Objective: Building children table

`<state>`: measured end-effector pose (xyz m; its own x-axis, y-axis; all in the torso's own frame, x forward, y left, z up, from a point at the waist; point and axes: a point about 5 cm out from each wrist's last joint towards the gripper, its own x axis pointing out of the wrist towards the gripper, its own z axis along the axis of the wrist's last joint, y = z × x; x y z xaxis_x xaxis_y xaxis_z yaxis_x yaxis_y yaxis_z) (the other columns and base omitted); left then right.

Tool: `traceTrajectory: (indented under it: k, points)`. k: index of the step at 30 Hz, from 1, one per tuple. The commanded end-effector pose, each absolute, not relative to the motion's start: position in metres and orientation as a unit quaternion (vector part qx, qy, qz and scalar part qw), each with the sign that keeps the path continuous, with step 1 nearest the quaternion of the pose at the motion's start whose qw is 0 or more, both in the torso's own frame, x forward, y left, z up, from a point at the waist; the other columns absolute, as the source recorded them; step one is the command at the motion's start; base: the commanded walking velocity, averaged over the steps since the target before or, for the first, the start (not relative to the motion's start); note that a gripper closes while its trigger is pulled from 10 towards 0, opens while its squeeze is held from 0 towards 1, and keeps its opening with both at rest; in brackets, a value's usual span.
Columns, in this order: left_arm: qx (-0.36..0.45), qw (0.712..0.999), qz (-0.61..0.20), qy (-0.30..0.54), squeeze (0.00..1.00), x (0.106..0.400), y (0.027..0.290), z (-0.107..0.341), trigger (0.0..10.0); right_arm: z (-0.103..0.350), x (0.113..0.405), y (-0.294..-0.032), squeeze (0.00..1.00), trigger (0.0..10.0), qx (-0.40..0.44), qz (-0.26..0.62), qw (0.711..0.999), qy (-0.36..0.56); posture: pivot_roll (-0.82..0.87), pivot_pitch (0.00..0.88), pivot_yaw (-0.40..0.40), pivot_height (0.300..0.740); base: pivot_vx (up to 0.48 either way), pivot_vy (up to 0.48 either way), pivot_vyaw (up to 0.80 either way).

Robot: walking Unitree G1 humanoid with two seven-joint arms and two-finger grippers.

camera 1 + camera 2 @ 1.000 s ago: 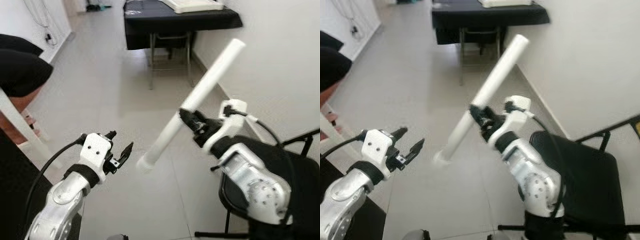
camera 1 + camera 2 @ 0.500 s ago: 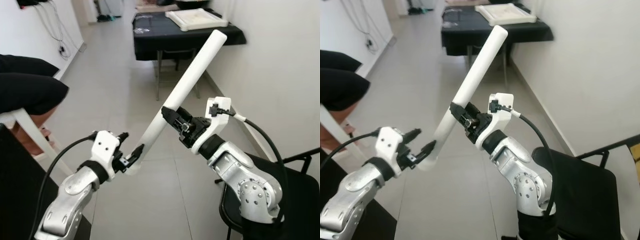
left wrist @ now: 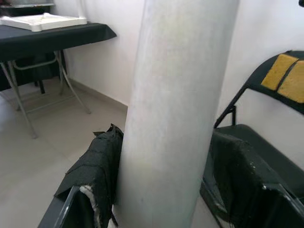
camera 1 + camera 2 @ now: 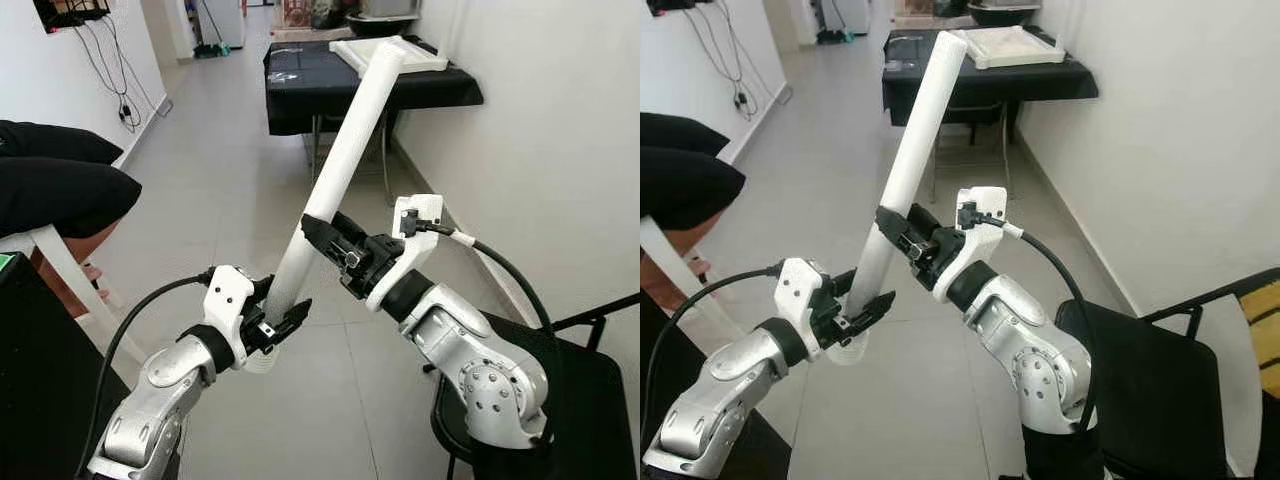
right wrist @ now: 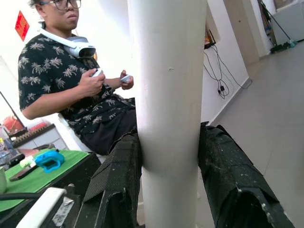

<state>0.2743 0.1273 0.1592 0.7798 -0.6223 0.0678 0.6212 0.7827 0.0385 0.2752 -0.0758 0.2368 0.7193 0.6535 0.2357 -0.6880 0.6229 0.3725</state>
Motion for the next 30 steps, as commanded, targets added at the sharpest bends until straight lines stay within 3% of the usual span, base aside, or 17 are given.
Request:
traceTrajectory:
  k: [1, 8, 9, 10, 12, 18, 19, 20, 21, 30]
  points:
    - [-0.007, 0.952, -0.304, -0.023, 0.0, 0.279, 0.136, 0.156, 10.0, 0.24, 0.274, -0.076, 0.0, 0.0, 0.224, 0.379, 0.896, -0.051, -0.07, 0.0, 0.002, 0.74, 0.0, 0.0, 0.0]
    - [-0.012, 0.963, -0.268, -0.005, 0.0, 0.282, 0.144, 0.149, 10.0, 0.238, 0.274, -0.076, 0.0, 0.0, 0.221, 0.382, 0.896, -0.05, -0.07, 0.0, -0.001, 0.74, 0.0, 0.0, 0.0]
    - [-0.016, 0.968, -0.252, 0.002, 0.0, 0.284, 0.146, 0.146, 9.0, 0.237, 0.274, -0.076, 0.0, 0.0, 0.22, 0.382, 0.896, -0.049, -0.07, 0.0, -0.002, 0.74, 0.0, 0.0, 0.0]
    - [-0.016, 0.968, -0.252, 0.002, 0.0, 0.284, 0.146, 0.146, 9.0, 0.237, 0.274, -0.076, 0.0, 0.0, 0.22, 0.382, 0.896, -0.049, -0.07, 0.0, -0.002, 0.74, 0.0, 0.0, 0.0]
    - [-0.022, 0.971, -0.237, 0.01, 0.0, 0.287, 0.149, 0.145, 10.0, 0.237, 0.274, -0.076, 0.0, 0.0, 0.219, 0.383, 0.896, -0.049, -0.07, 0.0, -0.002, 0.74, 0.0, 0.0, 0.0]
    - [-0.036, 0.971, -0.237, 0.015, 0.0, 0.292, 0.149, 0.146, 10.0, 0.235, 0.274, -0.077, 0.0, 0.0, 0.215, 0.382, 0.897, -0.048, -0.08, 0.0, 0.002, 0.74, 0.0, 0.0, 0.0]
    - [-0.035, 0.972, -0.233, 0.018, 0.0, 0.294, 0.15, 0.145, 3.3, 0.234, 0.274, -0.077, 0.0, 0.0, 0.215, 0.381, 0.898, -0.048, -0.08, 0.0, 0.002, 0.74, 0.0, 0.0, 0.0]
    - [-0.035, 0.972, -0.233, 0.018, 0.0, 0.294, 0.15, 0.145, 3.3, 0.234, 0.274, -0.077, 0.0, 0.0, 0.215, 0.381, 0.898, -0.048, -0.08, 0.0, 0.002, 0.74, 0.0, 0.0, 0.0]
    - [-0.034, 0.973, -0.229, 0.02, 0.0, 0.295, 0.151, 0.145, 0.0, 0.234, 0.274, -0.077, 0.0, 0.0, 0.215, 0.38, 0.898, -0.048, -0.08, 0.0, 0.002, 0.74, 0.0, 0.0, 0.0]
    - [-0.021, 0.972, -0.235, 0.02, 0.0, 0.294, 0.152, 0.143, 0.0, 0.23, 0.273, -0.081, 0.0, 0.0, 0.213, 0.371, 0.903, -0.045, -0.08, 0.0, 0.003, 0.74, 0.0, 0.0, 0.0]
